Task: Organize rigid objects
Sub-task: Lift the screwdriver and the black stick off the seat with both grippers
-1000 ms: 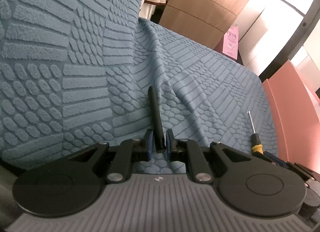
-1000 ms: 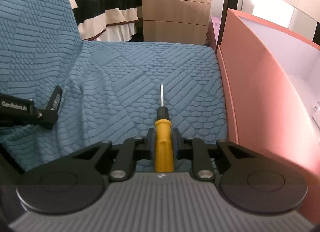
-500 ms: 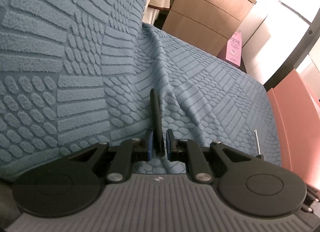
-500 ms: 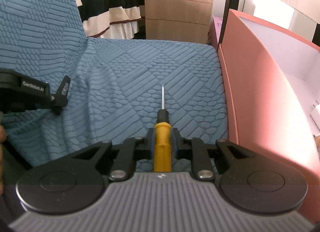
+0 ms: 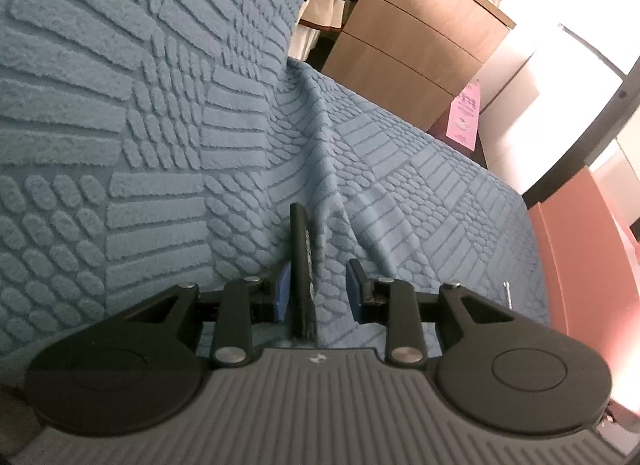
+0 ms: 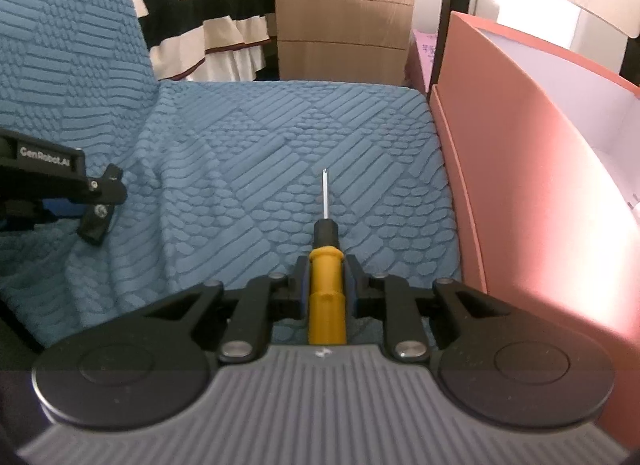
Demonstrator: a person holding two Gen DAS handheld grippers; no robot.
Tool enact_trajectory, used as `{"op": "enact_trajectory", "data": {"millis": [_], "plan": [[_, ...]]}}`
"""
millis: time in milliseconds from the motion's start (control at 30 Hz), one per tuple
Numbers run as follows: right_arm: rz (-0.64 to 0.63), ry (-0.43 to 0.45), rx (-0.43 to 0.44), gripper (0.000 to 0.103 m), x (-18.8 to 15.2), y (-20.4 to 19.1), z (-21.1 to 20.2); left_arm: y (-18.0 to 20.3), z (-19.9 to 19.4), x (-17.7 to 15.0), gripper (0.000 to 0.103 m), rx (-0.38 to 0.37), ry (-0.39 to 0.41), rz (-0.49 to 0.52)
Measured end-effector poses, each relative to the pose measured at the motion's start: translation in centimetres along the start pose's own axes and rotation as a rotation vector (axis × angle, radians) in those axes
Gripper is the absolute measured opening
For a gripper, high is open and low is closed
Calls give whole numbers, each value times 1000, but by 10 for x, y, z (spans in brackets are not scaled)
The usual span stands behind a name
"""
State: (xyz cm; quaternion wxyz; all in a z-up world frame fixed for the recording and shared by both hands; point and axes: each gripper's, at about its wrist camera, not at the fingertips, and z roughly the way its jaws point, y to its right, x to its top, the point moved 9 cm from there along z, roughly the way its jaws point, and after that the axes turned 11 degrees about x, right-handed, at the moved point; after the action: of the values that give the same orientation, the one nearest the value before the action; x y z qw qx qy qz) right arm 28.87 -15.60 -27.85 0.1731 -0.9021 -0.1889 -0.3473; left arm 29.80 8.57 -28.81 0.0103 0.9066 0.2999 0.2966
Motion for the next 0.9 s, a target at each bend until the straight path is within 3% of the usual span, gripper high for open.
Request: {"op": "enact_trajectory", "data": {"millis": [167, 233, 300, 500, 767, 900], "plan": [[-15, 15, -4, 21, 1, -2, 2, 0, 5, 2, 31, -20, 4, -43], [-26, 20, -5, 21, 0, -2, 2, -2, 6, 1, 15, 8, 11, -32], [-23, 23, -3, 20, 0, -1, 1, -4, 5, -1, 12, 9, 9, -39], [29, -2, 9, 20, -4, 2, -5, -4, -9, 0, 11, 8, 21, -38], [-2, -47, 13, 19, -9, -4, -14, 6, -34, -6, 11, -45, 9, -26], [16, -44, 27, 19, -7, -2, -23, 14, -49, -8, 11, -51, 31, 35]]}}
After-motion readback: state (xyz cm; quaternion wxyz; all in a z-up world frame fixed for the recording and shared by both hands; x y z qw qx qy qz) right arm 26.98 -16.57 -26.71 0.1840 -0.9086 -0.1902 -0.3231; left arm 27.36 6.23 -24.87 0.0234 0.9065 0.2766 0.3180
